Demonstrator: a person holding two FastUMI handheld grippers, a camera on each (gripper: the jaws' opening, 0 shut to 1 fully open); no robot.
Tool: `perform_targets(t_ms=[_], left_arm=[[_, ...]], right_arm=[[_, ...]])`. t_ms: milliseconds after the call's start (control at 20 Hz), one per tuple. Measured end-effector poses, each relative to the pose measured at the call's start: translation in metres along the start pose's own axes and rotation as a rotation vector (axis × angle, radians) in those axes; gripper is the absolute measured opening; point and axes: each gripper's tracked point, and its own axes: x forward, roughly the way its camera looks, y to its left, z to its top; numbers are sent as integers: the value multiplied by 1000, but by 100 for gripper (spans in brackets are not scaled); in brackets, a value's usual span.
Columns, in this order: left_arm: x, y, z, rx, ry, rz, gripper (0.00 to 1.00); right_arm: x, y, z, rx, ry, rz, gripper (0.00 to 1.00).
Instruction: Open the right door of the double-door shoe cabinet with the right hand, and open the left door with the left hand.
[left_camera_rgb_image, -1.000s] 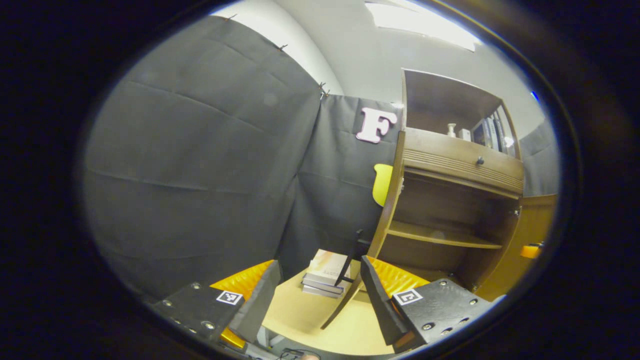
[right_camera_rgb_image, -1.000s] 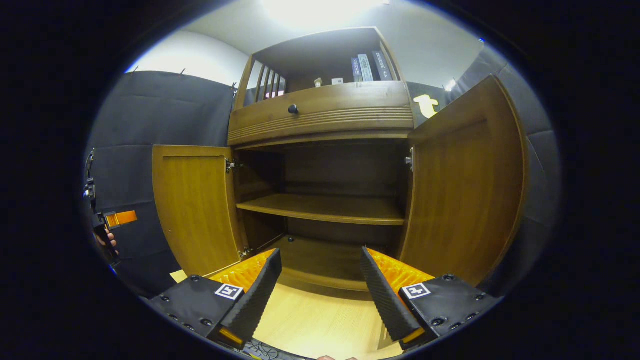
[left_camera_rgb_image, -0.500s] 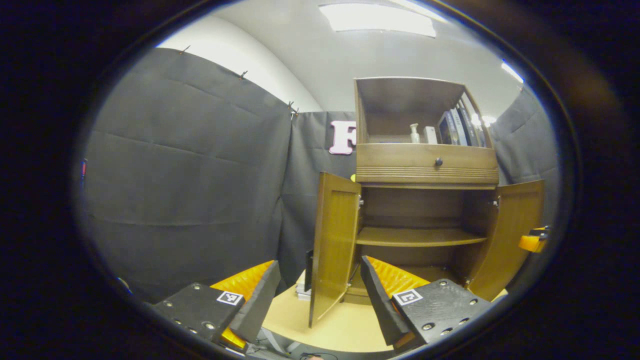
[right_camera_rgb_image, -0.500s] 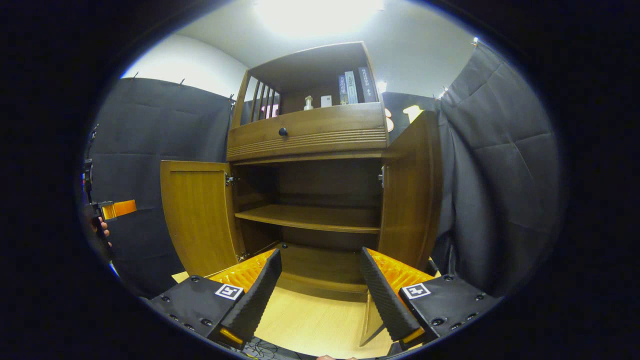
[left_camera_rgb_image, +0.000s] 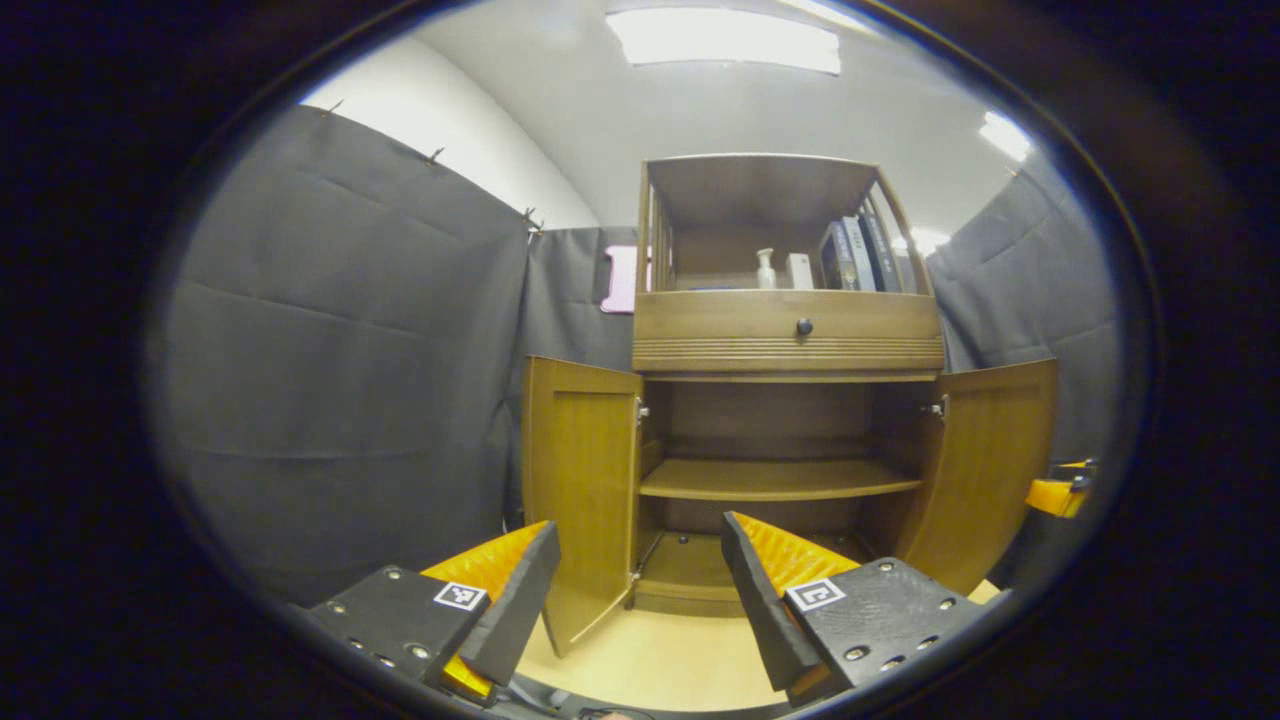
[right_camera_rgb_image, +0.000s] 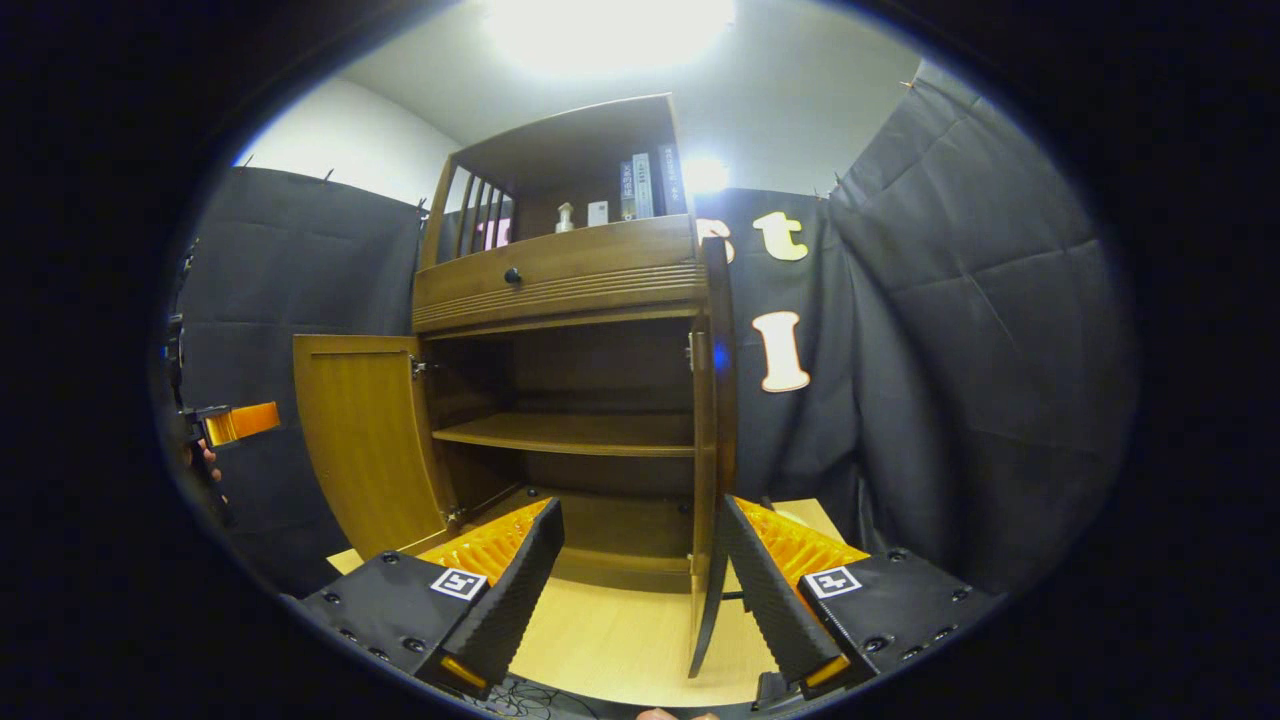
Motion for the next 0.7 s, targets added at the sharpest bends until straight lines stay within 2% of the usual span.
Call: perform_targets(t_ms=[50, 100, 150, 300, 550, 700], left_arm=[[5, 2, -4, -5, 10, -11, 91], [9, 3, -9, -18, 26, -17, 91], [12, 4, -12, -24, 38, -28, 91], [25, 13, -16, -18, 52, -37, 90], [41, 24, 2, -29, -72, -91, 91], [47, 23, -10, -59, -45, -142, 91]], right_arm=[[-2, -5, 2, 0, -7, -22, 95], [-2, -7, 7, 4, -17, -33, 99], [-2, -6, 11, 12, -19, -45, 95], [-3, -3, 14, 37, -11, -78, 98], [-11, 21, 18, -42, -29, -120, 98], [-9, 37, 20, -50, -37, -145, 98]])
